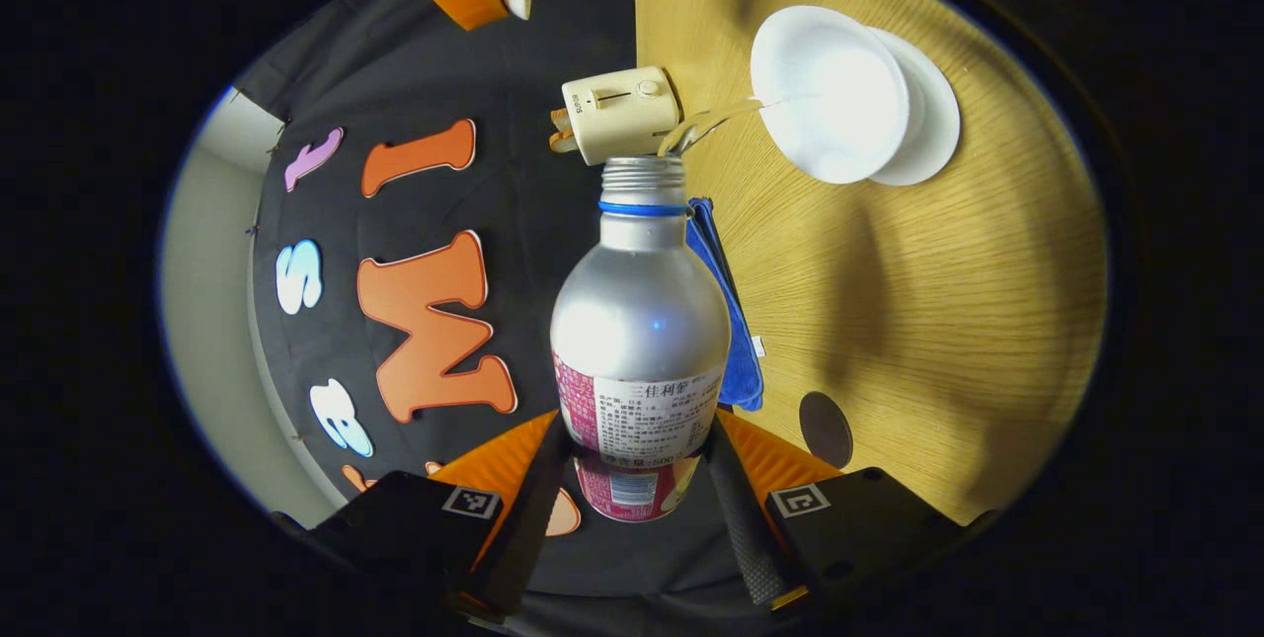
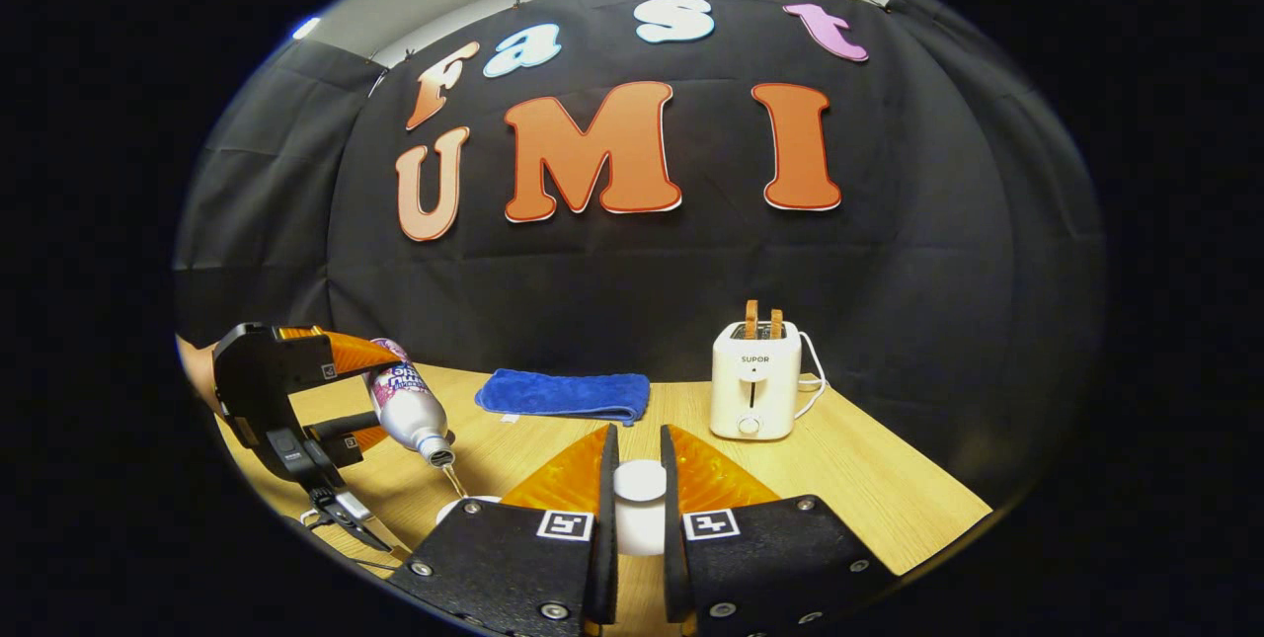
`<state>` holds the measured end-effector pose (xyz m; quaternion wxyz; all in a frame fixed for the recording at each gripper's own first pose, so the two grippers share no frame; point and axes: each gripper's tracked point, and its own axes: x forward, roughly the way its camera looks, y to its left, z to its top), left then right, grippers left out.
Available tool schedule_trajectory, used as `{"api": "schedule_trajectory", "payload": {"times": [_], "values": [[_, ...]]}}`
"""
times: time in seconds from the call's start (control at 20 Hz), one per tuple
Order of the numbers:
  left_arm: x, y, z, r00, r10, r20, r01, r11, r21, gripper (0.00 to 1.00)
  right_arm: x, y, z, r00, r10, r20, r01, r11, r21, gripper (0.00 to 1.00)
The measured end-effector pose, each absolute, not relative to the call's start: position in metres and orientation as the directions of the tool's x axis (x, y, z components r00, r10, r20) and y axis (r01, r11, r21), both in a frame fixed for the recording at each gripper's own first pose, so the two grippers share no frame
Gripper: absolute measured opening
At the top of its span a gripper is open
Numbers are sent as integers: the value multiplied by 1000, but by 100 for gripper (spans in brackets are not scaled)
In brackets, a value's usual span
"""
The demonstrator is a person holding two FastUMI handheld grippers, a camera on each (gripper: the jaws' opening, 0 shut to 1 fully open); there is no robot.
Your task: Open the teacup lid with one hand, grasp the water bottle and pour water into the teacup with the other hand; after pouring, place the water bottle on the coaster and then close the teacup lid.
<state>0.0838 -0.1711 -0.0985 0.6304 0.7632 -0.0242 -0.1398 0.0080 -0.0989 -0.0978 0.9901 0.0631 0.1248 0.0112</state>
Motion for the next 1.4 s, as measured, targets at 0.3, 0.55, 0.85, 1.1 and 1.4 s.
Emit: {"api": "schedule_trajectory", "payload": {"times": [0.3,0.55,0.85,1.1,1.4], "values": [[85,-175,-92,961,-230,-152,99,-227,969,84,6,-99,-97,969,42,-244,-9,991,132,19],[88,-175,-85,963,-234,-131,74,-239,968,82,6,-96,-95,971,50,-235,-23,993,117,19],[88,-174,-68,964,-248,-99,34,-254,967,84,7,-88,-93,971,67,-231,-44,994,105,19],[91,-175,-55,961,-263,-79,4,-276,961,84,7,-83,-92,970,81,-231,-59,993,101,19],[90,-180,-47,957,-285,-59,-29,-294,955,82,7,-79,-91,969,88,-231,-68,993,93,19]]}}
